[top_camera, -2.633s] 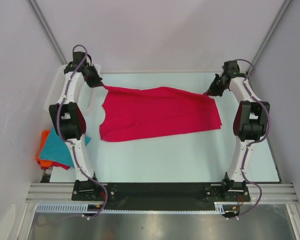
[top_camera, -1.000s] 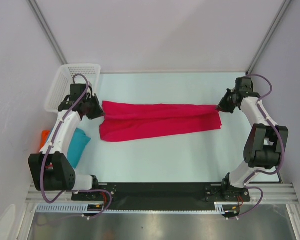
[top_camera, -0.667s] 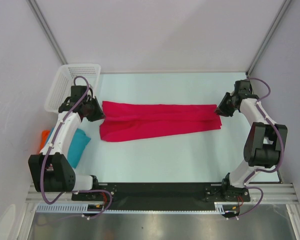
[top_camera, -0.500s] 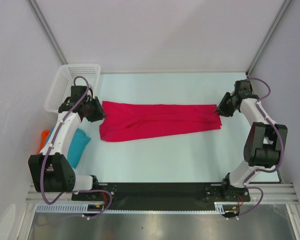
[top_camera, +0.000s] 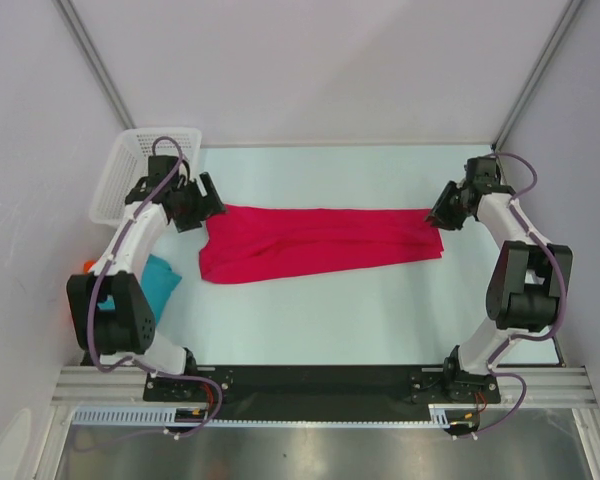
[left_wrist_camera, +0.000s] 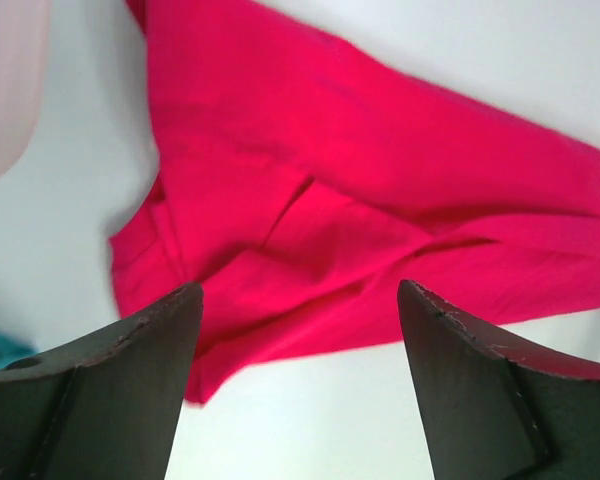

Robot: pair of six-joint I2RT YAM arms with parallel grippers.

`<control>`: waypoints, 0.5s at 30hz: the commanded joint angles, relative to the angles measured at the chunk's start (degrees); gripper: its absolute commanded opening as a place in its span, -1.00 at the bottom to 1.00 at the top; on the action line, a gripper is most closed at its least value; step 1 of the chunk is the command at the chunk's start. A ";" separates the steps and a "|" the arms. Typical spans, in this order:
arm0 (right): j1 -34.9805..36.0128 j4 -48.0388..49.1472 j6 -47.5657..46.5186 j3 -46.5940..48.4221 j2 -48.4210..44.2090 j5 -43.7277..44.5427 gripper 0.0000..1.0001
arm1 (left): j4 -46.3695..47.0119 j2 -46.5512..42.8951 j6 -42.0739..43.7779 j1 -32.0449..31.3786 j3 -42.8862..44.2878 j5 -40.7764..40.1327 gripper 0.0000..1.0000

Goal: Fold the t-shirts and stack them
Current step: Fold the other side of the tshirt into a rectangle

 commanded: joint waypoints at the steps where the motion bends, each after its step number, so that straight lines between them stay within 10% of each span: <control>1: 2.17 0.20 0.80 4.28 0.19 -0.42 -0.38 | 9.98 7.24 -2.63 -0.23 3.72 4.57 0.65; 15: 2.97 -1.91 -0.26 5.25 -1.74 0.73 -0.42 | 14.84 25.45 -3.95 -8.22 7.69 9.59 0.54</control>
